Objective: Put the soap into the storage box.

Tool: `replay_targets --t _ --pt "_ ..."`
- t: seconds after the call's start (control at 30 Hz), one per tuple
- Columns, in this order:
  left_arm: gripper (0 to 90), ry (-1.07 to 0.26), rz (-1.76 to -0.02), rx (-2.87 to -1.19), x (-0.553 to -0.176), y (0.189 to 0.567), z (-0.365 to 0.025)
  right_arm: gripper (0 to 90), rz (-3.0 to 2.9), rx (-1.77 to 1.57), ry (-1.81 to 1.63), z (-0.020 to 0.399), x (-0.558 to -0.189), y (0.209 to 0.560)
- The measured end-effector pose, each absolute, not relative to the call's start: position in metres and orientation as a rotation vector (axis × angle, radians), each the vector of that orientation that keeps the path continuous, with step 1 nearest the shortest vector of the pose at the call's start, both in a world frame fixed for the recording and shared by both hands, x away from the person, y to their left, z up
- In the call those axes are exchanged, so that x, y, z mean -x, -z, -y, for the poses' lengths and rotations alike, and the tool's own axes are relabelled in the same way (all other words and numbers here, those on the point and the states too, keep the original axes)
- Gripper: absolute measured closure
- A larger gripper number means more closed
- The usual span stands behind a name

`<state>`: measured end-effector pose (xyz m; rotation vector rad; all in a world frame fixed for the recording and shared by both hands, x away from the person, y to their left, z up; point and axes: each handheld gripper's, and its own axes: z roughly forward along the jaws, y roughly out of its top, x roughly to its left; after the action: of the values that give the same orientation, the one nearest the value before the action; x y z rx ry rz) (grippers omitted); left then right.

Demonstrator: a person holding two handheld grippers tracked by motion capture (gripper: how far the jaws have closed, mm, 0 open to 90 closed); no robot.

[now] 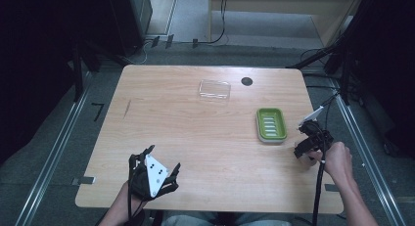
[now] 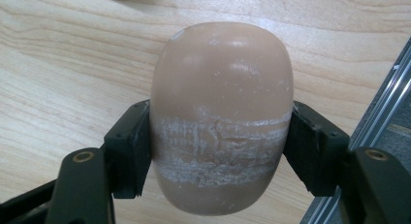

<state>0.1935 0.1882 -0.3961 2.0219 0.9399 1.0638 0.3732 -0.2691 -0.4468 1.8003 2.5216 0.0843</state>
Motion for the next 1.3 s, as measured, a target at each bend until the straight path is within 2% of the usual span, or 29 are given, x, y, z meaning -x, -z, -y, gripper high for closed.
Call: replay_targets --t 1.3 --pt "14.0 -1.066 -0.935 -2.032 -0.193 0.396 -0.187 33.5 -2.496 -1.691 -0.198 0.254 -0.389 0.426"
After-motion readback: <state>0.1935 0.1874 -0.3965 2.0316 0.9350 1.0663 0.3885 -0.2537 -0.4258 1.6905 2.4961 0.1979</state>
